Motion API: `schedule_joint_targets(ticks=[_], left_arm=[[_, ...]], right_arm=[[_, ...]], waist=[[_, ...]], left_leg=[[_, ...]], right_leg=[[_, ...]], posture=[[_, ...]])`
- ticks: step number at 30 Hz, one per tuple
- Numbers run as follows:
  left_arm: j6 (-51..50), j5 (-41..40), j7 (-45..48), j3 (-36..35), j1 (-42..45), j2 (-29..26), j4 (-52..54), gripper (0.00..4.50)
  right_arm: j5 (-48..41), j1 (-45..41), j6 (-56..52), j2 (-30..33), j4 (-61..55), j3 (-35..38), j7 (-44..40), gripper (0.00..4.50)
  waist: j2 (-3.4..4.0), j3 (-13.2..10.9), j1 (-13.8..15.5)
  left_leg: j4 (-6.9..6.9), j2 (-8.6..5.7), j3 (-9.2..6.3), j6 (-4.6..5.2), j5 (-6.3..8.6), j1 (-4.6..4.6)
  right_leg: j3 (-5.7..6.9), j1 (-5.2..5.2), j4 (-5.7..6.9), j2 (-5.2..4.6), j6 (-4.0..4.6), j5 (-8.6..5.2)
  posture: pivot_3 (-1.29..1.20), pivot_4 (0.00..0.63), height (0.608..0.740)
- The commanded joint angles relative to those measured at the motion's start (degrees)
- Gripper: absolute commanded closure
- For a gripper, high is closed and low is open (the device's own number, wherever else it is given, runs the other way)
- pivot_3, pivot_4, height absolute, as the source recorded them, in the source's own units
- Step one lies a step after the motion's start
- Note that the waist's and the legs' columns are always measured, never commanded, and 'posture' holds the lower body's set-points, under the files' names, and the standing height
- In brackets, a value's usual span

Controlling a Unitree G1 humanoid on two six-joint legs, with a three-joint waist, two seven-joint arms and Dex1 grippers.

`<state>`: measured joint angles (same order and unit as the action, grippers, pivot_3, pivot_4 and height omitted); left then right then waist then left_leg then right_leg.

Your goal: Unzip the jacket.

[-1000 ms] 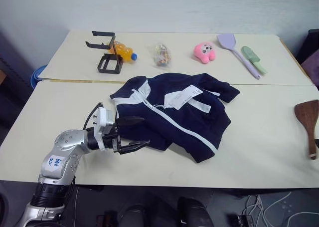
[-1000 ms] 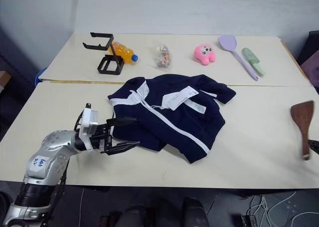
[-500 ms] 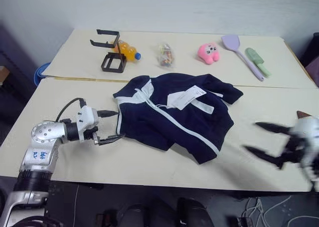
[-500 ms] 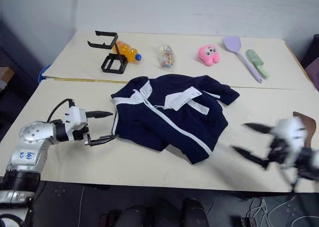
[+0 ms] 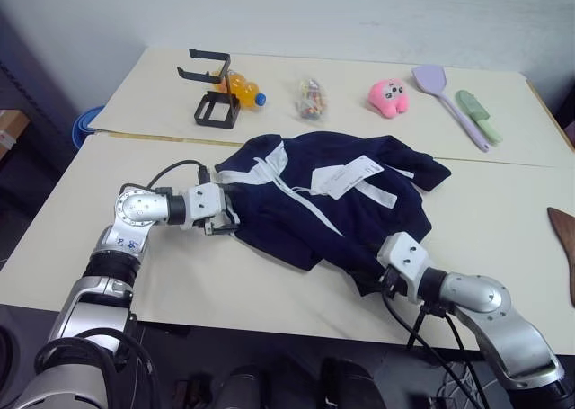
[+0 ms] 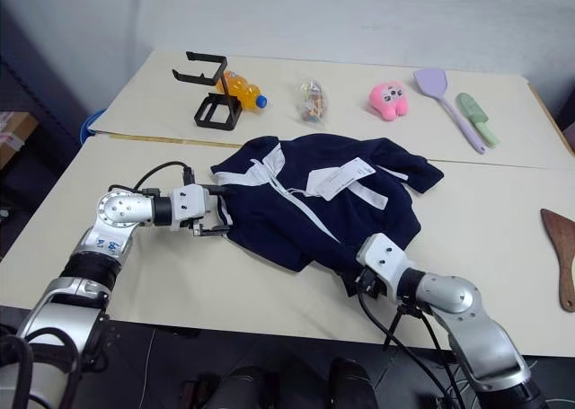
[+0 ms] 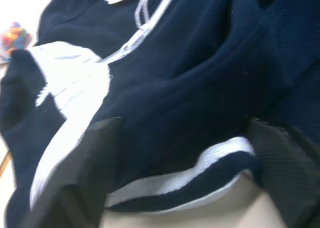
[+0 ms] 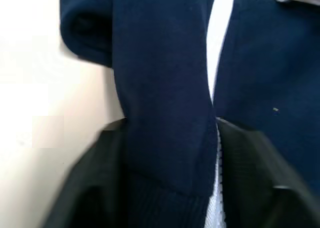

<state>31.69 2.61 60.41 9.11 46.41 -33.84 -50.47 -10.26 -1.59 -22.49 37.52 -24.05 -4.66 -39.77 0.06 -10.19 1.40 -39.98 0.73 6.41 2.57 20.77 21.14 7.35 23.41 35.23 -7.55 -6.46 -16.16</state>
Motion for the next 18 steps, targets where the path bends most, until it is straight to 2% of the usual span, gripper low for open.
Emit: schedule_joint_targets(ticks=[1, 3, 5, 7, 9, 12, 18], left_arm=[[-2.75, -0.7, 7.87, 1.89, -1.95, 1.87, -3.67, 1.94], [-4.27, -3.97, 9.13, -0.45, -2.28, 3.12, -4.02, 2.62], [-10.24, -7.62, 12.96, -2.88, -3.39, 3.14, -3.7, 3.28], [-15.72, -10.5, 22.35, -1.64, -8.53, 0.57, 3.03, 3.86], [-21.02, -13.62, 27.53, -0.67, -14.49, -1.92, 12.95, 4.47], [-32.57, -19.82, 29.03, -0.72, -26.01, -7.46, 33.68, 4.5], [-48.98, -30.31, 19.36, -5.38, -44.65, -12.49, 64.31, 4.5]], right_arm=[[0.07, 2.1, 0.67, 0.53, -0.96, 1.61, 0.04, 3.1], [-0.79, 3.63, 1.22, 1.69, -1.11, 3.87, -0.93, 3.79], [-2.08, 5.64, 2.58, 3.18, -0.8, 6.75, -2.82, 4.21], [-4.7, 8.25, 4.67, 5.21, 0.21, 10.69, -6.51, 4.22], [-6.89, 10.06, 7.12, 6.99, 1.59, 14.15, -10.18, 4.22], [-12.07, 11.68, 12.88, 9.77, 5.55, 19.1, -19.48, 4.22], [-13.48, 12.09, 17.91, 14.06, 14.22, 21.78, -28.42, 4.22]], waist=[[-0.05, 0.13, 0.02], [-0.05, 0.16, 0.08], [-0.05, 0.16, 0.1], [-0.05, 0.16, -0.06], [0.02, 0.21, -0.4], [0.04, 0.21, -1.58], [-0.03, 0.06, -1.82]], left_leg=[[-0.02, 0.0, -0.01, 0.01, 0.0, -0.03], [-0.05, -0.01, -0.06, 0.02, 0.0, -0.04], [-0.05, -0.03, -0.1, 0.06, 0.02, 0.01], [-0.05, -0.05, -0.15, 0.11, 0.06, 0.06], [-0.03, -0.05, -0.14, 0.13, 0.12, 0.07], [0.05, 0.02, -0.09, 0.12, 0.22, 0.0], [-0.09, 0.2, -0.25, 0.1, 0.25, -0.06]], right_leg=[[0.0, -0.03, 0.03, -0.02, 0.0, 0.0], [0.0, -0.05, 0.08, -0.05, 0.0, 0.0], [0.02, -0.04, 0.09, -0.07, 0.0, 0.0], [0.08, -0.03, 0.06, -0.07, 0.0, 0.0], [0.09, -0.01, 0.04, -0.05, 0.01, 0.0], [0.07, -0.05, -0.15, 0.02, 0.02, -0.01], [-0.16, -0.29, -0.28, -0.1, 0.02, -0.01]], posture=[[0.0, 0.15, 0.74], [0.0, 0.15, 0.74], [0.0, 0.15, 0.74], [0.0, 0.15, 0.74], [0.0, 0.15, 0.74], [0.0, 0.15, 0.74], [0.0, 0.15, 0.74]])
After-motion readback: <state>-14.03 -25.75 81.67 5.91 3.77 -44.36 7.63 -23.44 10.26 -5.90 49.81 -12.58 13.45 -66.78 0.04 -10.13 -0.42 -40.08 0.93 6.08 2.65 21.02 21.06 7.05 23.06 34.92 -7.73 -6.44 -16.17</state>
